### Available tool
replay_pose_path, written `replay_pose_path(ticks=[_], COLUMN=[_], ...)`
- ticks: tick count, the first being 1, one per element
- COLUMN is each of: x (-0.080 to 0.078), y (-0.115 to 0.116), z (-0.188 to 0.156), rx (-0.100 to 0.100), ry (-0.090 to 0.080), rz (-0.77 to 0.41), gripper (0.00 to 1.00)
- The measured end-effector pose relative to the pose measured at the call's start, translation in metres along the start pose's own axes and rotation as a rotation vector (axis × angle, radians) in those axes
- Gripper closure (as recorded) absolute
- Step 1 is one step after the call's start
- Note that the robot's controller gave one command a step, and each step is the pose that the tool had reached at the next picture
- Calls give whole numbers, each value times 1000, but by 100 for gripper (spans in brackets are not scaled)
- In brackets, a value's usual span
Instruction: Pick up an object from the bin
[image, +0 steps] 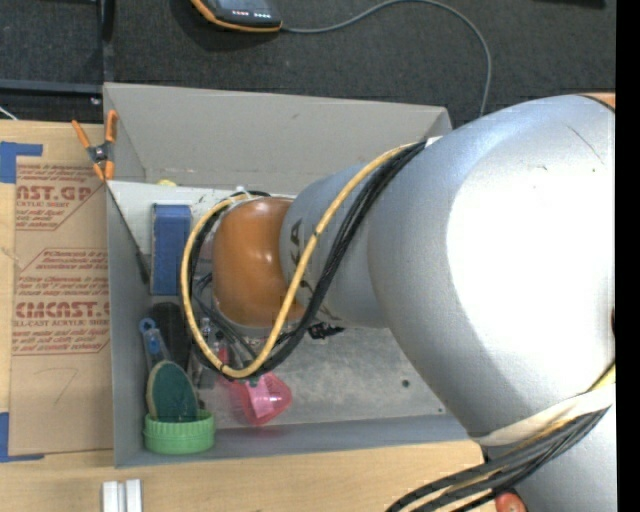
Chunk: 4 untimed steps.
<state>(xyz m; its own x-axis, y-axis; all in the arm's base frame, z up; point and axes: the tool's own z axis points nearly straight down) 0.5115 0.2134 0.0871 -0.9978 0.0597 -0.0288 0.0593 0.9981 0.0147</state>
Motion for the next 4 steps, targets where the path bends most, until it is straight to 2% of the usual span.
replay_pose_path(ticks=[1, 2, 3, 4], x=[0, -37, -5, -35], y=[0, -34, -22, -66], z=[0, 18, 6, 16], rx=[0, 1, -3, -1], ry=[0, -3, 1, -5], rz=[0, -114, -72, -263], gripper=[100, 100, 100, 100])
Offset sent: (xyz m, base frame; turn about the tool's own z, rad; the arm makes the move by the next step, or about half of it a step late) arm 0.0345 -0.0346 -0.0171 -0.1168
